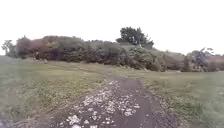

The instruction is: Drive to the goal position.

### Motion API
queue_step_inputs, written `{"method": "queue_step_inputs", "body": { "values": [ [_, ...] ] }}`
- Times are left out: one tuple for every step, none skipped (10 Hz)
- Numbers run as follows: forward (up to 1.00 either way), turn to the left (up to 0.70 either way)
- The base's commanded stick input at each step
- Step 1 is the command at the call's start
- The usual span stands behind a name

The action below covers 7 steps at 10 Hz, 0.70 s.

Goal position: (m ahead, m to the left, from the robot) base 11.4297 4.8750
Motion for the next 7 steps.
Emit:
{"method": "queue_step_inputs", "body": {
  "values": [
    [0.5,0.0],
    [0.5,0.0],
    [0.5,0.0],
    [0.5,-0.03],
    [0.5,-0.11],
    [0.5,-0.2],
    [0.5,-0.28]
  ]
}}
